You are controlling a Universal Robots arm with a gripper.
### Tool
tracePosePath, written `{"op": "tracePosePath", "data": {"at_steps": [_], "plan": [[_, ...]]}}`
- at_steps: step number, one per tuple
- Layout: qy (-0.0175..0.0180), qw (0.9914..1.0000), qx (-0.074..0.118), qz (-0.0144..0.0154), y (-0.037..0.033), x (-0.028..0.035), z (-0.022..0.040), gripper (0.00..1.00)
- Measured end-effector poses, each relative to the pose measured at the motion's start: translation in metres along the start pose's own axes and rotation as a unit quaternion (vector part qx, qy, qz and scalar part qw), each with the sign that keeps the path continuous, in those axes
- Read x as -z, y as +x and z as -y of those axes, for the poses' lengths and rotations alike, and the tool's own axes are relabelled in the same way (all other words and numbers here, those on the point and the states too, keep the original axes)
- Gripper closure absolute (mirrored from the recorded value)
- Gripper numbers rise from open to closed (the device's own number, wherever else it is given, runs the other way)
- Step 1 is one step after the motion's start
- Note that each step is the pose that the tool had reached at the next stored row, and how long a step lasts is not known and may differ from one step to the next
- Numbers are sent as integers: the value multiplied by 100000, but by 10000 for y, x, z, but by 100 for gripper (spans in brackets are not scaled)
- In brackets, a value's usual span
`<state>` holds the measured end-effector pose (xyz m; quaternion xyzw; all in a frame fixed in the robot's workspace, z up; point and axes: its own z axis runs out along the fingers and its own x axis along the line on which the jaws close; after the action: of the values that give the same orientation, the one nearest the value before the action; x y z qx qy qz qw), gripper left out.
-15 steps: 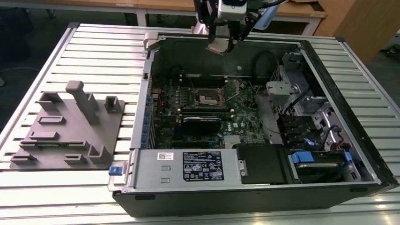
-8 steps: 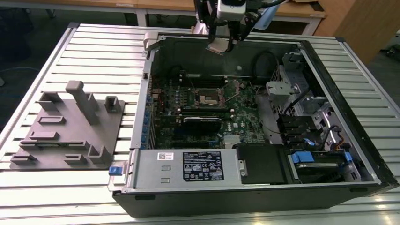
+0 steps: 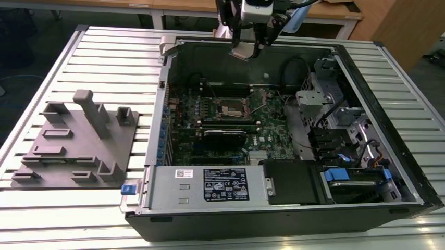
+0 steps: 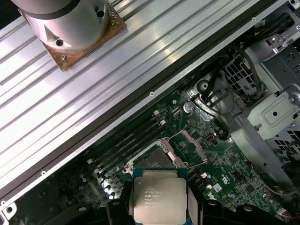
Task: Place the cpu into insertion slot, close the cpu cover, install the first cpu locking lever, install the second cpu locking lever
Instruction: 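Place the cpu into insertion slot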
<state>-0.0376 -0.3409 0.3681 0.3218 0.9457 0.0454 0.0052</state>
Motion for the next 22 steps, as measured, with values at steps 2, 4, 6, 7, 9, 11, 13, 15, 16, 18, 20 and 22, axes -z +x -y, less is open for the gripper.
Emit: {"op": "tracePosePath", "data": {"at_steps": [2,4,6,7,9,11,13,15,16,18,20,22], "plan": [[-3,100000,-33,2,0,0,0,46],[-1,100000,-90,8,0,0,0,46],[-4,100000,-142,12,0,0,0,46],[-5,100000,-166,14,0,0,0,46],[-7,100000,-217,18,0,0,0,46],[-6,100000,-269,24,0,0,0,46],[-12,99998,-585,52,0,0,0,46],[-12,99998,-631,57,0,0,0,46],[-13,99998,-657,59,0,0,0,46],[-16,99997,-705,62,0,0,0,46],[-22,99994,-1106,100,0,0,0,46],[-32,99987,-1614,144,0,0,0,46]]}}
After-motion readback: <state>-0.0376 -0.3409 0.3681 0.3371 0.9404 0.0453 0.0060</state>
